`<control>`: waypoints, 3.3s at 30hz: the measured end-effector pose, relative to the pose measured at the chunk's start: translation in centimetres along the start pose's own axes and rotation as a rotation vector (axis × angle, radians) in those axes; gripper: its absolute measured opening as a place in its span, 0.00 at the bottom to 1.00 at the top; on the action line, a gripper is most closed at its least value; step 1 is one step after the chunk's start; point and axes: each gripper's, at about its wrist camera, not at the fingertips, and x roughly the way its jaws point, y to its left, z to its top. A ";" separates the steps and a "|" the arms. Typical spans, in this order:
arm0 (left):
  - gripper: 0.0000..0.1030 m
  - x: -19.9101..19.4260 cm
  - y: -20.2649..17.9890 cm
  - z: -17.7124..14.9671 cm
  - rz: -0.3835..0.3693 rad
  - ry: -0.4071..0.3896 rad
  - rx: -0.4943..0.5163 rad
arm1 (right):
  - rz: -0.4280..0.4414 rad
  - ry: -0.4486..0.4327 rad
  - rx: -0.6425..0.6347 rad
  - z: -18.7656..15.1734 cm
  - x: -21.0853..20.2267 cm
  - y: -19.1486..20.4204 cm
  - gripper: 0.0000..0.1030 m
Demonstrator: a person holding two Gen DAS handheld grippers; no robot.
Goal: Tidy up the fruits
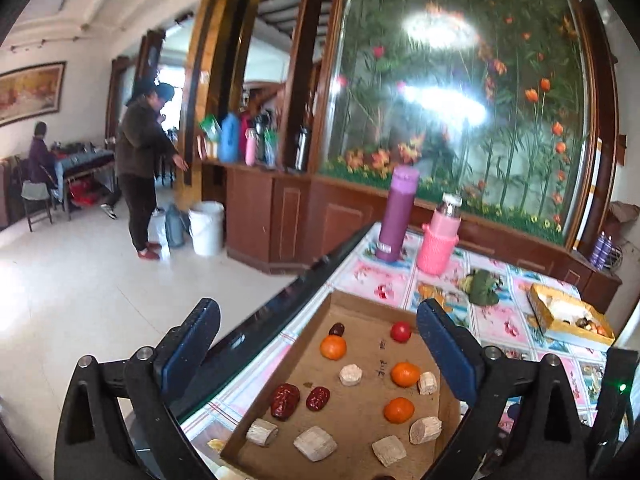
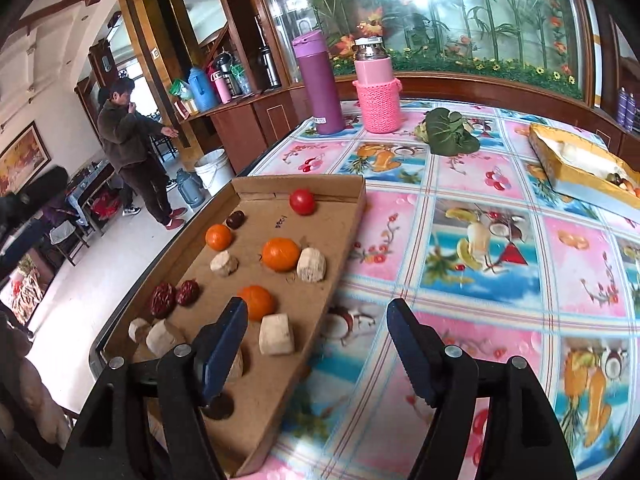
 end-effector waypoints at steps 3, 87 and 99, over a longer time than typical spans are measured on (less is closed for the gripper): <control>0.98 -1.9 0.7 0.3 0.019 -0.042 -0.023 | 0.013 -0.011 -0.016 -0.5 -0.8 0.4 0.74; 1.00 0.8 -5.7 -8.0 -0.001 0.395 0.174 | -0.124 -0.035 -0.029 -5.1 -6.6 -2.0 0.87; 1.00 1.6 -4.9 -8.6 0.004 0.432 0.160 | -0.089 -0.033 -0.093 -5.1 -6.2 -0.1 0.88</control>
